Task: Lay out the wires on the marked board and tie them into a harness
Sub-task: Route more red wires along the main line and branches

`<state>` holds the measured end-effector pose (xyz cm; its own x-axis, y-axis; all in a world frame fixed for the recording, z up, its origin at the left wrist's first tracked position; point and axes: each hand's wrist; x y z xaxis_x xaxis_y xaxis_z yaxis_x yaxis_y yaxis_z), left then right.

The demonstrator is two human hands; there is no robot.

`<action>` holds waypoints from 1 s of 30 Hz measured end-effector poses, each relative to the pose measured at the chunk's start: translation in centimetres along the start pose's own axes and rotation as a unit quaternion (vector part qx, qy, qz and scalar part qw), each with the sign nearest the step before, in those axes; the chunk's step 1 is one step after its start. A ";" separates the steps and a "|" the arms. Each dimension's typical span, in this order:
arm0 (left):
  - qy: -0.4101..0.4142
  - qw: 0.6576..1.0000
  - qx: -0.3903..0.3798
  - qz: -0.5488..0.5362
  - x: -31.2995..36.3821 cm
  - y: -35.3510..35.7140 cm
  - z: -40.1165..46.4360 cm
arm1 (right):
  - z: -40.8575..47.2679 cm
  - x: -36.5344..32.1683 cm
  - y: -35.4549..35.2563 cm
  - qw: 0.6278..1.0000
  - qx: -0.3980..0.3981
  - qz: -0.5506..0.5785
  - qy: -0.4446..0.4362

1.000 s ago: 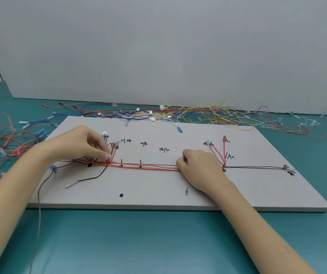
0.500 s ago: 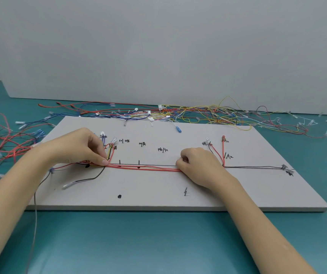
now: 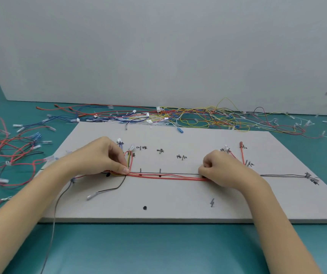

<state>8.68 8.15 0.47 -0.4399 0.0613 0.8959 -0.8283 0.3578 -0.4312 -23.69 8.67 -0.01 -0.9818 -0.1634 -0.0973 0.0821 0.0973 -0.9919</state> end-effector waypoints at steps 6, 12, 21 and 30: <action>0.043 0.999 0.013 -0.021 0.3 2.7 0.3 | -0.3 1.9 -0.9 0.998 -0.044 0.014 0.038; 0.069 0.997 0.032 -0.022 0.4 4.3 0.4 | -0.4 3.2 -0.9 0.996 -0.047 0.039 0.057; 0.084 0.994 0.068 0.003 0.8 4.9 0.0 | 0.0 3.6 -0.8 0.995 -0.039 0.074 0.051; 0.104 0.991 0.078 0.017 1.1 5.4 -0.1 | 0.0 4.0 -0.7 0.995 -0.038 0.071 0.061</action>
<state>3.80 10.28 -0.86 -0.4011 0.2668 0.8763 -0.8652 0.2040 -0.4581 -27.73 7.96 0.33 -0.9749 -0.0229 -0.2215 0.2135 0.1863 -0.9590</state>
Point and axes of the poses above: each hand's wrist, its own z-axis towards the middle knuckle, its own y-axis out of the palm, x = y × z, and after that the axes turned 15 degrees about -z, right-handed
